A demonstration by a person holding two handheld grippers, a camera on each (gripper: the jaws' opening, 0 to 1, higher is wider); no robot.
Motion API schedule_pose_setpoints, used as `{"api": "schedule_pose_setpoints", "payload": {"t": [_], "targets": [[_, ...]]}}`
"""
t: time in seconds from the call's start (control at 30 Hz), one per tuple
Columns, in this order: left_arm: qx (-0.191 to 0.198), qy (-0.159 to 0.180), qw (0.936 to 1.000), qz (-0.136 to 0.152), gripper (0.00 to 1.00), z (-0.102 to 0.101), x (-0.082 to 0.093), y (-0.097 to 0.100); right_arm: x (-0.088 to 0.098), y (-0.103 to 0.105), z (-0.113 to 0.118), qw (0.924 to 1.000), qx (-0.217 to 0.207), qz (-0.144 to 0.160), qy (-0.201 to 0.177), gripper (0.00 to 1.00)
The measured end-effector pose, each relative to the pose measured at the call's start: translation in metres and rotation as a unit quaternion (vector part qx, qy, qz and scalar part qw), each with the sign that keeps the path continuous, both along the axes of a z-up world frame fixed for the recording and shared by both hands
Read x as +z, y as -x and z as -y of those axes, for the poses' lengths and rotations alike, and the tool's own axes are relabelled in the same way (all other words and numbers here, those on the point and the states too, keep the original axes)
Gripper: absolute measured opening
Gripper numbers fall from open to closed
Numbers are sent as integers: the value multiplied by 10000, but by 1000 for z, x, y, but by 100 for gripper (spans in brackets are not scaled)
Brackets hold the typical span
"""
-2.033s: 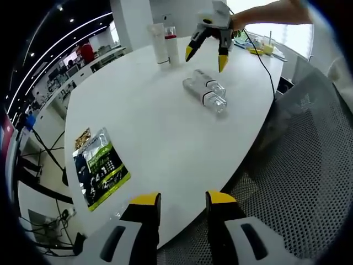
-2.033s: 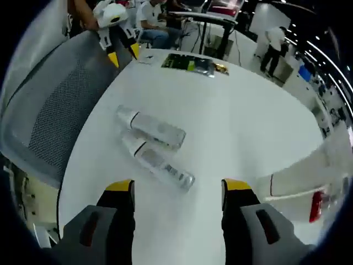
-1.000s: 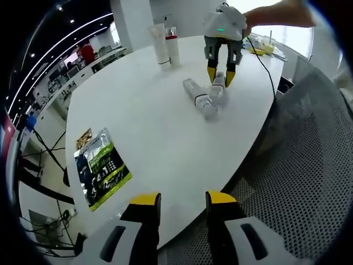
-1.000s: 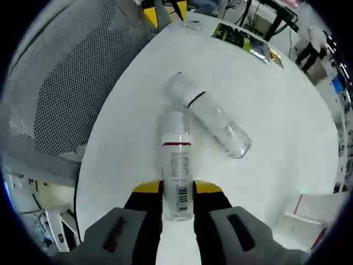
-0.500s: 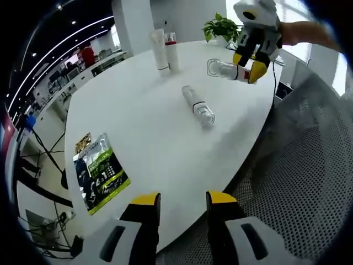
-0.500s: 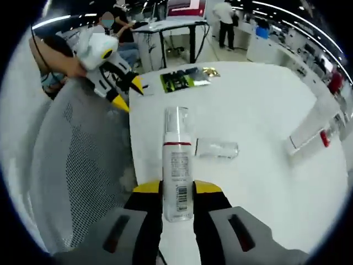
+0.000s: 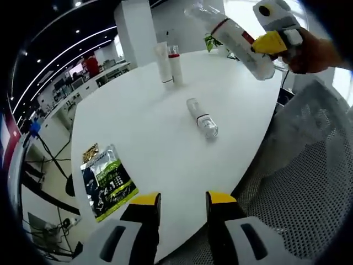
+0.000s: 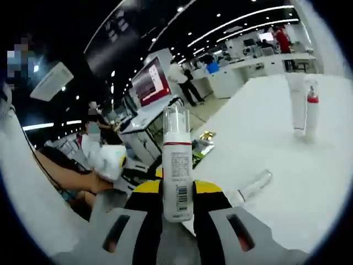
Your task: Arrange the skincare products in the storage area until every visible bottle or jar stands upright without overlapping.
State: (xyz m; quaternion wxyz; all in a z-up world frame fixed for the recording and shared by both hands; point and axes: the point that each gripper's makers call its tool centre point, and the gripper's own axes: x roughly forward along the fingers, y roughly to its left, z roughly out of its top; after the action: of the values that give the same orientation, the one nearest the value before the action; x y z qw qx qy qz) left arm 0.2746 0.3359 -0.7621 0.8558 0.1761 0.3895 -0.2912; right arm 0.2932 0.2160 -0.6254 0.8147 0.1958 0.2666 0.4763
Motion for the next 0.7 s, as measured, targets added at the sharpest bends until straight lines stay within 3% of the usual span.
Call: {"api": "schedule_pose_setpoints", "payload": {"t": [0.07, 0.3, 0.47, 0.57, 0.7], "targets": [[34, 60, 9999, 83, 34, 0, 4, -2, 4, 9, -3, 9989, -75, -236, -401, 17], [-1, 101, 9999, 70, 34, 2, 4, 0, -24, 30, -1, 9991, 20, -420, -94, 18], [29, 164, 9998, 144, 34, 3, 7, -2, -24, 22, 0, 9990, -32, -408, -156, 18], [7, 205, 9997, 140, 34, 4, 8, -1, -31, 17, -2, 9979, -129, -604, -204, 18], [-33, 243, 9996, 140, 35, 7, 8, -1, -36, 20, -11, 9982, 63, -581, -154, 18]]}}
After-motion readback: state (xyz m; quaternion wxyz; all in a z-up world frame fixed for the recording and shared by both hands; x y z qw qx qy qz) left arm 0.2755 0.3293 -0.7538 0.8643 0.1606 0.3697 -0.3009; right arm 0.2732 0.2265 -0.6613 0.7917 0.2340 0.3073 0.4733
